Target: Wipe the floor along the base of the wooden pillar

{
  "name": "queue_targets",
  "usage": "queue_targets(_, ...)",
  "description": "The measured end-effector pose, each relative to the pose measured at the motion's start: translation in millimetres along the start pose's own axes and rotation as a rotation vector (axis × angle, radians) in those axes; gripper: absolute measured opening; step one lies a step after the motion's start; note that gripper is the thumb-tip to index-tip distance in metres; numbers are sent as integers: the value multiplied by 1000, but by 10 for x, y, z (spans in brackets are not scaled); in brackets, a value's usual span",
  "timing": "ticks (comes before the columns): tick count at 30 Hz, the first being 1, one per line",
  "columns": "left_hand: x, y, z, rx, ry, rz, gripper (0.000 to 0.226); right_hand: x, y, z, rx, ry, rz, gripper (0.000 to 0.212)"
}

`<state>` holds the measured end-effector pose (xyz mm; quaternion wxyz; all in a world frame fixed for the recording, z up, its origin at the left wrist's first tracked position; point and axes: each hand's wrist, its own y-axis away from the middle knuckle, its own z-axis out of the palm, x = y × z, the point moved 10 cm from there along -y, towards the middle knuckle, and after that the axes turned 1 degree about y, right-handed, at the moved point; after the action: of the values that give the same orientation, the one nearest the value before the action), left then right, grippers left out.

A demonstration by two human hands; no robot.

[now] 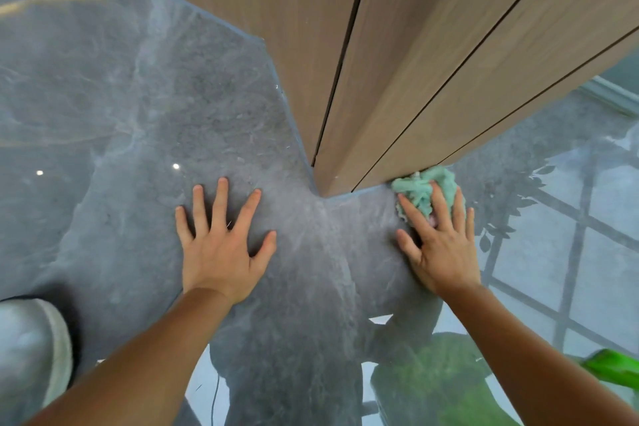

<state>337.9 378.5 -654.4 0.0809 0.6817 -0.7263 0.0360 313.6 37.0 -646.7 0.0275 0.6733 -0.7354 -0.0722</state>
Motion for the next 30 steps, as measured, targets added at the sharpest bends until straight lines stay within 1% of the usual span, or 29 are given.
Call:
queue_targets(3,23,-1,-9,-3,10,0,71,132,1,-52,4,-94,129,66)
queue_targets(5,34,0,-11,-5,12,0,71,74,-5,-127,12,-143,155,66)
queue_targets(6,34,5,-10,-5,13,-1,71,35,-6,-204,41,-182,163,64)
queue_targets(8,36,11,-6,-7,9,1,71,0,6,-413,147,-261,170,60)
queue_targets(11,36,14,3,-5,1,1,71,138,30,-760,384,-322,197,53)
queue_targets(12,39,14,8,-5,-3,0,71,241,21,-828,442,-340,236,56)
queue_targets(13,41,12,14,-5,-5,0,71,339,-11,-841,454,-363,289,63)
queue_targets(14,42,11,20,-5,-4,0,71,416,-63,-783,412,-384,348,74)
queue_targets(16,39,8,25,2,2,2,71,406,-169,-529,242,-395,434,93)
queue_targets(17,32,7,25,6,5,1,71,309,-202,-388,157,-372,444,99)
queue_targets(18,27,8,26,8,4,0,72,185,-211,-272,100,-333,442,103)
queue_targets(20,24,12,29,9,2,0,72,-73,-194,-136,53,-287,445,107)
queue_targets(22,18,11,28,6,3,-2,72,-380,-136,-56,18,-332,453,108)
queue_targets(24,12,8,31,-8,4,-7,72,-818,-28,6,-17,-322,385,109)
queue_targets(27,-10,-3,23,-14,9,-16,74,-1521,153,75,-38,-254,214,110)
queue_targets(30,-18,-4,35,-27,3,-16,74,-1729,226,124,-40,-197,101,103)
